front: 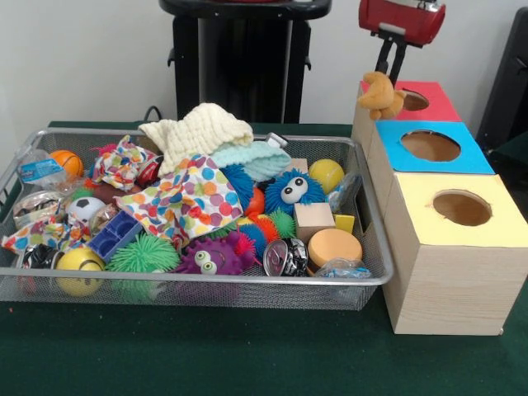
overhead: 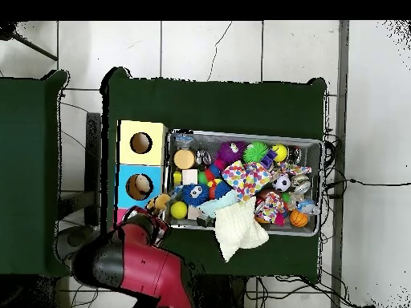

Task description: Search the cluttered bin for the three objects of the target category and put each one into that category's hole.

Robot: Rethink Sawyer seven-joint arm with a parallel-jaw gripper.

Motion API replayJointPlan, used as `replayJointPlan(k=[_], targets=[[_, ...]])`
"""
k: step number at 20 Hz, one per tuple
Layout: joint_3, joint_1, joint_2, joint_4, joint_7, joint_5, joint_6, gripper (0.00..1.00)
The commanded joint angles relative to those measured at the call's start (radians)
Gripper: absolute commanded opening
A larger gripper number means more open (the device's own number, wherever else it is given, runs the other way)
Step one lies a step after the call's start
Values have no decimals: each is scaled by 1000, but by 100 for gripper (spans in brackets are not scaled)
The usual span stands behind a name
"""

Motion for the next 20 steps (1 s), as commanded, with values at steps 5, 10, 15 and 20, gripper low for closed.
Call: replayJointPlan(k=[5, 10, 15, 20], targets=[[13, 119, -90, 127, 305, 58, 48, 0], [-48, 220, -80, 130, 360, 84, 70, 0], [-28, 241, -45, 148, 364, 124, 10, 0], [31, 201, -39, 204, 334, 136, -99, 0]])
